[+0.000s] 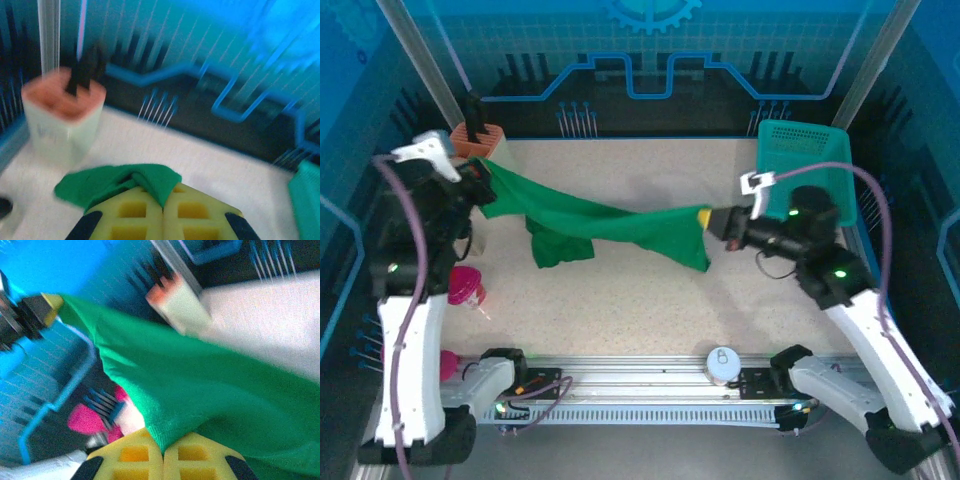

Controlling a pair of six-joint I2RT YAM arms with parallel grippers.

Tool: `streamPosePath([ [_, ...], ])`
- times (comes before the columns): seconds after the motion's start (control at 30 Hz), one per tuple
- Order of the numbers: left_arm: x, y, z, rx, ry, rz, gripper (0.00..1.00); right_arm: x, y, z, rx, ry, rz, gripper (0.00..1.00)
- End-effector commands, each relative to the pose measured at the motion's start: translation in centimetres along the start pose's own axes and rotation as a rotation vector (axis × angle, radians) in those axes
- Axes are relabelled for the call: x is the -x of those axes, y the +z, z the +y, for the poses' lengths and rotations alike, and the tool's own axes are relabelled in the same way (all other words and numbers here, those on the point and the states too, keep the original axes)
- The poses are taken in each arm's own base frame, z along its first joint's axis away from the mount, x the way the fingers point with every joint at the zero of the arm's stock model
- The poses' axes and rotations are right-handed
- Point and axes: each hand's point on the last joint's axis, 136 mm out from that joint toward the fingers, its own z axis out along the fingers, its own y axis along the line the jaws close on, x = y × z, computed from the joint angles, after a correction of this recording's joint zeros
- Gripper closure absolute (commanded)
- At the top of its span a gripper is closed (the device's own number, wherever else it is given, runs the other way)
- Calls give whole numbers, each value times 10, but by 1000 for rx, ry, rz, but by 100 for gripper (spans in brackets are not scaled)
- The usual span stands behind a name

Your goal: Fold the inside-out t-shirt

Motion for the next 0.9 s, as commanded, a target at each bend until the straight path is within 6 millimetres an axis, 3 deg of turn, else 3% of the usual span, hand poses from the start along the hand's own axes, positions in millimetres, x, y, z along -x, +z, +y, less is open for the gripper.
streamPosePath([
  [0.0,64,-70,-17,-57,-25,-250,100,12,-54,61,91,17,14,100],
  [0.07,92,-106,-27,-96,0,-378,100,30,-78,83,79,-16,-54,100],
  [0.17,115,-129,-36,-124,57,-490,100,48,-91,85,17,-49,-142,100],
  [0.23,119,-120,-40,-130,75,-492,100,57,-85,67,-68,-56,-163,100],
  [0.3,115,-99,-44,-150,76,-454,100,65,-73,45,-154,-69,-173,100],
  [0.43,104,-40,-42,-140,90,-388,100,82,-44,-4,-279,-124,-190,100],
  [0.5,100,-17,-37,-104,110,-364,100,85,-35,-16,-251,-125,-177,100],
  [0.57,99,-3,-35,-80,135,-334,100,88,-32,-15,-165,-122,-185,100],
  [0.67,99,-5,-42,-114,157,-315,100,85,-40,-8,-65,-102,-206,100],
  [0.87,99,-50,-55,-186,194,-333,100,58,-66,32,119,-104,-185,100],
])
